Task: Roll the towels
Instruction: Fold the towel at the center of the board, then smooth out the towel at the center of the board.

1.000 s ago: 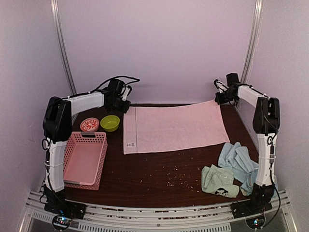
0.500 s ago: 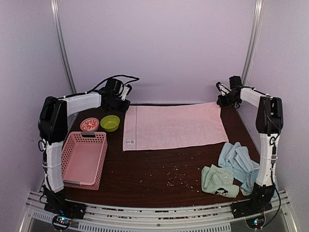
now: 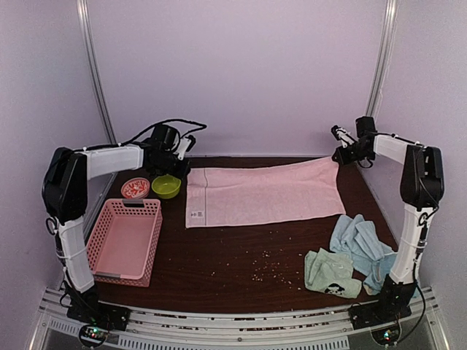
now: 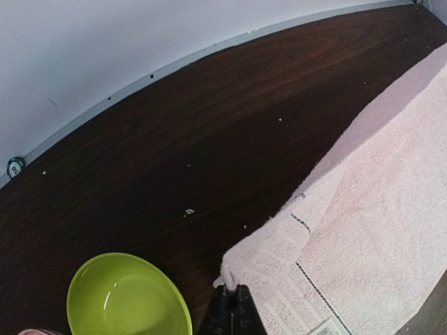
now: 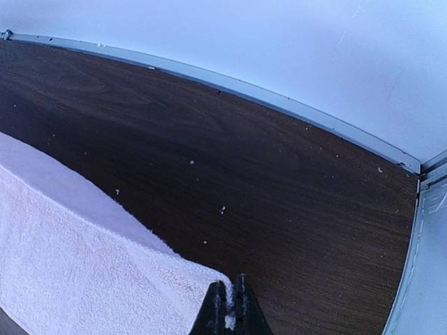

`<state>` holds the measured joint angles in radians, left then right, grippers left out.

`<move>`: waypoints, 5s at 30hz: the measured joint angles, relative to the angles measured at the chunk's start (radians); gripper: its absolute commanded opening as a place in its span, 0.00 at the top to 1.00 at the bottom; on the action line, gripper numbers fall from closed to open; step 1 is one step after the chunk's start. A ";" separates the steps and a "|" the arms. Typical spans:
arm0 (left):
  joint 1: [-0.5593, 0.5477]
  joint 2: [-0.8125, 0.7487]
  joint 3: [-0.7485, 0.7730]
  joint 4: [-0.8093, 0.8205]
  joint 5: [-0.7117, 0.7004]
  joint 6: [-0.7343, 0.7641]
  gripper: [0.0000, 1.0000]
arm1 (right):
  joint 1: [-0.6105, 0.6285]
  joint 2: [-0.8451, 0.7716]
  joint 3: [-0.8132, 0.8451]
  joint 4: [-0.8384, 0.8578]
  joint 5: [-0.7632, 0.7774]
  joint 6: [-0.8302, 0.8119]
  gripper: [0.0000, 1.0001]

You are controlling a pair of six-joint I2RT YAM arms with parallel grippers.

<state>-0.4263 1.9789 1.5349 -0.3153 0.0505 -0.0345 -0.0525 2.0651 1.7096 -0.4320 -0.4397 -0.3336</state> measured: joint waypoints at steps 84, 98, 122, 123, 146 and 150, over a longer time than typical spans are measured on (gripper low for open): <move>0.000 -0.107 -0.246 -0.101 0.167 0.142 1.00 | -0.031 -0.257 -0.504 -0.068 -0.076 -0.761 1.00; 0.000 -0.225 -0.287 -0.098 0.166 0.217 1.00 | -0.034 -0.306 -0.506 -0.080 -0.096 -0.772 1.00; -0.033 -0.167 -0.359 -0.172 0.198 0.257 1.00 | -0.034 -0.278 -0.558 -0.094 -0.082 -0.813 1.00; -0.035 -0.159 -0.359 -0.175 0.197 0.260 1.00 | -0.034 -0.275 -0.558 -0.093 -0.079 -0.813 1.00; -0.049 -0.342 -0.385 -0.211 0.171 0.286 0.76 | -0.066 -0.384 -0.579 -0.136 -0.108 -0.743 0.58; -0.056 -0.261 -0.292 -0.208 0.143 0.238 0.83 | -0.053 -0.392 -0.533 -0.127 -0.133 -0.632 0.61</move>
<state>-0.4828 1.7176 1.2430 -0.5236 0.1940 0.2031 -0.1055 1.6730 1.1770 -0.5587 -0.5724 -0.9661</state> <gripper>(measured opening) 0.227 0.416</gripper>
